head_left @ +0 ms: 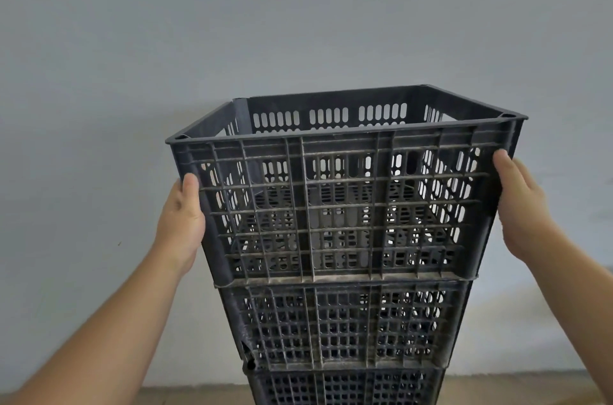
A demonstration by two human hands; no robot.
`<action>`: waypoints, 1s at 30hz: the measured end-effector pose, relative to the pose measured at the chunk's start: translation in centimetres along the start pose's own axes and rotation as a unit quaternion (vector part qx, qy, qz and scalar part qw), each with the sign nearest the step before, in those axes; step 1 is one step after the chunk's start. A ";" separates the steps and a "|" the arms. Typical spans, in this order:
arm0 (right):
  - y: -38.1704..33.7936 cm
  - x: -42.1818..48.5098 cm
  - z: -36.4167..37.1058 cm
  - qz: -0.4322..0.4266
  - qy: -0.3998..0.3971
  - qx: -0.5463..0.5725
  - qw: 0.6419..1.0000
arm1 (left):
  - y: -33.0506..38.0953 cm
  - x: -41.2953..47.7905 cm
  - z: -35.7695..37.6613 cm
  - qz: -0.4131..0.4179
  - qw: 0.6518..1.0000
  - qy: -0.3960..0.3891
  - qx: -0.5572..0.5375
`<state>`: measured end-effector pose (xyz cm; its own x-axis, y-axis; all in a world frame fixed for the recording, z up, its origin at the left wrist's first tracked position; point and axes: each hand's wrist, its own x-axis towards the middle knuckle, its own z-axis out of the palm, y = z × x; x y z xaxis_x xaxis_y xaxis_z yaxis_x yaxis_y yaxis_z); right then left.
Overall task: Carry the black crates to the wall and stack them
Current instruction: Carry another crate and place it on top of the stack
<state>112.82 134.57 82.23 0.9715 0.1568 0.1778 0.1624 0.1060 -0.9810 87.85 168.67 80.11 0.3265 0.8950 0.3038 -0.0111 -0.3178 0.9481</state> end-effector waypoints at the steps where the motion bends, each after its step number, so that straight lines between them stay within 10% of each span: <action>1: -0.7 -0.1 0.0 -0.018 0.021 0.001 1.000 | 0.8 0.3 -0.4 0.001 1.000 0.017 -0.021; 6: -6.0 -0.8 0.8 -0.189 0.127 -0.112 0.967 | 7.2 1.2 -1.2 0.137 0.981 0.137 -0.002; 10: -11.2 -2.0 4.3 -0.293 0.007 -0.315 0.903 | 13.2 -0.1 1.5 0.287 0.947 0.045 0.139; 16: -14.6 -1.2 11.3 -0.255 -0.234 -0.536 0.770 | 18.3 -0.8 7.9 0.239 0.845 -0.245 0.410; 30: -14.5 -0.1 13.0 -0.155 -0.412 -0.629 0.641 | 17.6 1.7 11.1 0.221 0.648 -0.403 0.608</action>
<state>108.15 145.81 97.49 0.5221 0.8398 -0.1489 0.8396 -0.5368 -0.0831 98.73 161.07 96.27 0.9379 0.3349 -0.0908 0.3213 -0.9370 -0.1373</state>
